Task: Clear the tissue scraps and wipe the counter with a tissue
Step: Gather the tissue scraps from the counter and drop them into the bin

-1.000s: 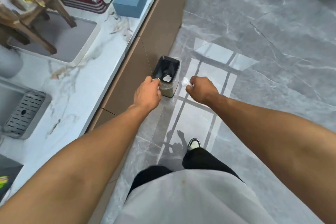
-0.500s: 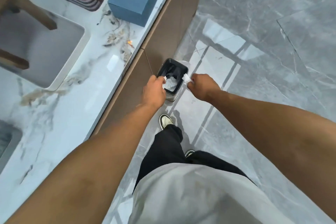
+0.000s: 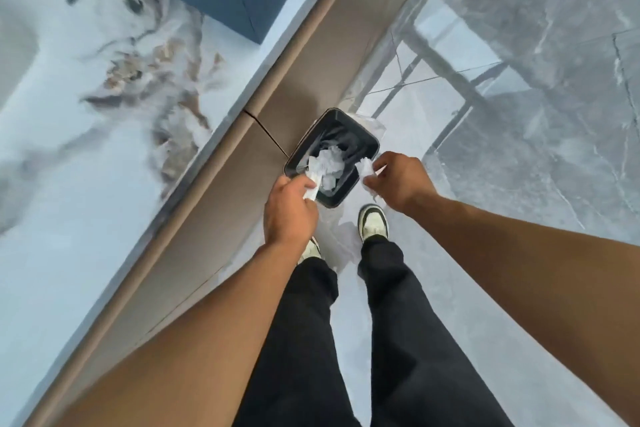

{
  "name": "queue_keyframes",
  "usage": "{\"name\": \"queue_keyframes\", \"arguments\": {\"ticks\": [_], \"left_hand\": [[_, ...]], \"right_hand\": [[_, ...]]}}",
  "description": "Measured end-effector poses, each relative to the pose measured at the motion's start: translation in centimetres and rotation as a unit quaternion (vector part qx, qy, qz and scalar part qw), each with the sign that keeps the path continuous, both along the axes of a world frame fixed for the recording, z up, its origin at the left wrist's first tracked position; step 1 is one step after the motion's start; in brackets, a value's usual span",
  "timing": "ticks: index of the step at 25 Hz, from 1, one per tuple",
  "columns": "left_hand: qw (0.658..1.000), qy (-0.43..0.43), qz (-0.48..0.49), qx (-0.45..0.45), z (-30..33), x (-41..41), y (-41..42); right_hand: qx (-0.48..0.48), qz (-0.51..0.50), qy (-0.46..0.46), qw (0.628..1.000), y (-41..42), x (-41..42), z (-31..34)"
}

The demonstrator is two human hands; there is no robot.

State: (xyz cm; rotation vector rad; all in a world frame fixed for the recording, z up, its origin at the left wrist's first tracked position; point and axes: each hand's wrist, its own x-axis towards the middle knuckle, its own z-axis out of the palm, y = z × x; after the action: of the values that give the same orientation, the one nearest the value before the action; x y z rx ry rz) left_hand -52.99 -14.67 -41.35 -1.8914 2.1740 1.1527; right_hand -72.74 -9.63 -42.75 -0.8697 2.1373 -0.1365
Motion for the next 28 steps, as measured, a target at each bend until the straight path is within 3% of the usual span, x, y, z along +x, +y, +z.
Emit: {"name": "queue_keyframes", "arguments": {"ticks": [8,13,21,28], "left_hand": [[0.984,-0.021,0.170,0.040,-12.9,-4.6,-2.2],[0.981,-0.024,0.181,0.060,-15.0,-5.5,-2.4],[0.990,-0.047,0.132,0.035,-11.2,-4.7,-3.2],[0.992,-0.027,0.121,-0.024,-0.4,-5.6,-4.7]], "right_hand": [[-0.007,-0.011,-0.022,1.000,-5.0,-2.3,-14.3],[0.018,0.000,-0.034,0.999,-7.1,-3.3,-17.5],[0.021,0.040,-0.047,0.998,-6.6,-4.3,-13.2],[0.011,0.148,-0.074,0.986,-7.0,-4.5,-0.9]]}}
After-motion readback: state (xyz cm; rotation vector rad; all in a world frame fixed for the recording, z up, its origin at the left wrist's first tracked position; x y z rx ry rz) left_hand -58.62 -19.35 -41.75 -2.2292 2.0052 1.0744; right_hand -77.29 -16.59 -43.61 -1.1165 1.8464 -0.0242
